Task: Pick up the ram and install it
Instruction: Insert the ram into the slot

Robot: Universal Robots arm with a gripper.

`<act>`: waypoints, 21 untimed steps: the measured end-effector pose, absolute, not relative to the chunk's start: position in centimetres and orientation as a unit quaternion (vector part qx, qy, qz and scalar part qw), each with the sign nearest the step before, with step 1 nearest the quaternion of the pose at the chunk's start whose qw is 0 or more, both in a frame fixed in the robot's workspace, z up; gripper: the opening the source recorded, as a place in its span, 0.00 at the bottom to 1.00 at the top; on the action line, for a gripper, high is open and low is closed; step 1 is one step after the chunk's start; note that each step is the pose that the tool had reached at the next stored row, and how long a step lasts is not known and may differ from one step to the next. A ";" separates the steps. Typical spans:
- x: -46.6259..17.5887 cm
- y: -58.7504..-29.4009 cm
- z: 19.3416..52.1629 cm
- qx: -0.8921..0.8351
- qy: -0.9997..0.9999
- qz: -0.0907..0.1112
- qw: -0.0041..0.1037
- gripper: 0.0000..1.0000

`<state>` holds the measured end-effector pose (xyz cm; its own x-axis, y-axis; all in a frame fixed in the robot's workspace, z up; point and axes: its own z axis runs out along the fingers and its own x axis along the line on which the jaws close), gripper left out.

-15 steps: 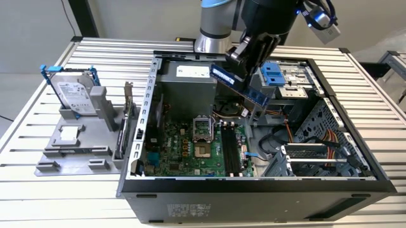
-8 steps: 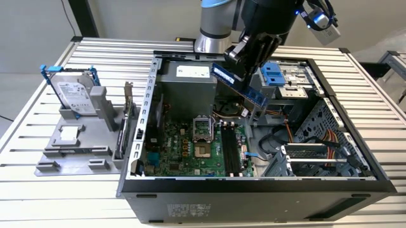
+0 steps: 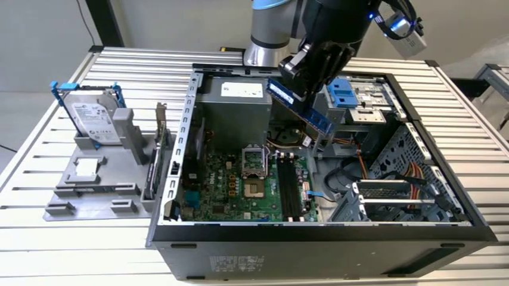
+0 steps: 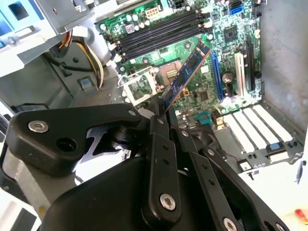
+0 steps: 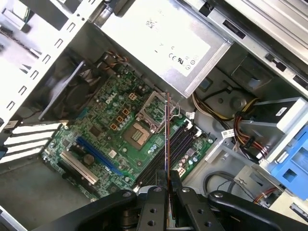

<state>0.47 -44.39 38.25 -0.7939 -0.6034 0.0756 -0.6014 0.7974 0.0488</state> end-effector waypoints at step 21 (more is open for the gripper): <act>0.5 -44.4 38.2 0.240 -0.970 -0.015 0.043 0.00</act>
<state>0.47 -44.39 38.25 -0.8811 -0.4669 0.0756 -0.4644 0.8843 0.0488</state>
